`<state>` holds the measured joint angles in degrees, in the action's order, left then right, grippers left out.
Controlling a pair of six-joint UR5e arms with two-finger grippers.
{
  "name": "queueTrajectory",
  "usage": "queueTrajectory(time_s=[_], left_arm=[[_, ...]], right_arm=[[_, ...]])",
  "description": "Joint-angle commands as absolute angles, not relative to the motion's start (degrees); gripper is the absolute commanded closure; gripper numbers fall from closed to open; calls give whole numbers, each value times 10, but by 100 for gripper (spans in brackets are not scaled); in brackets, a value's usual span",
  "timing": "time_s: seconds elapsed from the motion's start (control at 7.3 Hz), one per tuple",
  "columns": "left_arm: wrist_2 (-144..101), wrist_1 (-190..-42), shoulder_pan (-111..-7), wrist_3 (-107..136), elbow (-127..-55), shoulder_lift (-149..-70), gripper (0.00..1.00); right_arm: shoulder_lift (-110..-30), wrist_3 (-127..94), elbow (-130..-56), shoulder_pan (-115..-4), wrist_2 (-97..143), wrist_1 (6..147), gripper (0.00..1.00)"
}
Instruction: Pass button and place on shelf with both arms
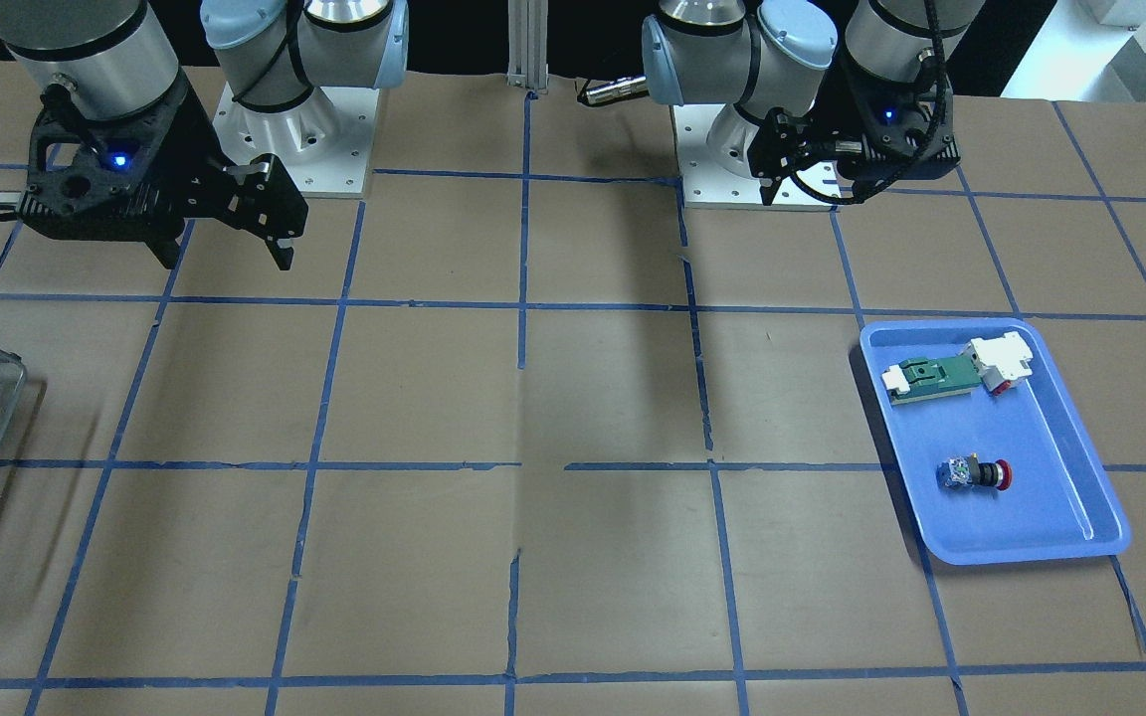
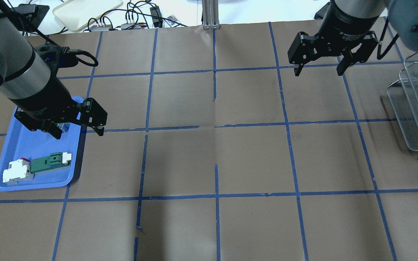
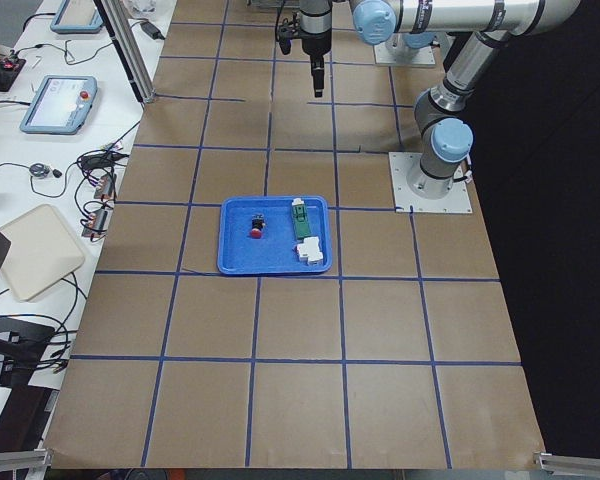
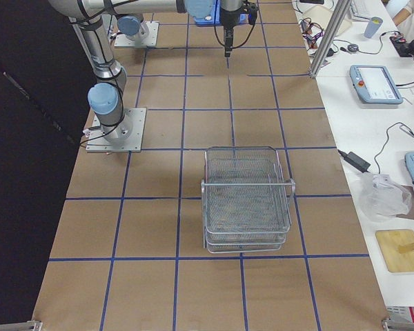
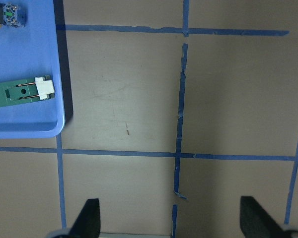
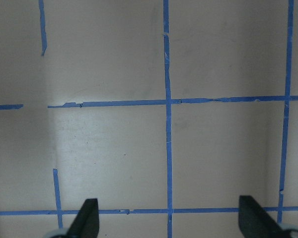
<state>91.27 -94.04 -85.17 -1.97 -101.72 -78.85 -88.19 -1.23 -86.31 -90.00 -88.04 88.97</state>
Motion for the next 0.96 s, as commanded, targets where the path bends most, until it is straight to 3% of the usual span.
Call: queueTrajectory(time_s=[0.0,0.82], left_arm=[[913,-941,-852,-14,-1017,-788,0],[910,-942,-853,-14,-1017,-793,0]], right_arm=[[-882,-12,-863,-900,-881,890,0],[-882,-12,-863,-900,-879,891,0]])
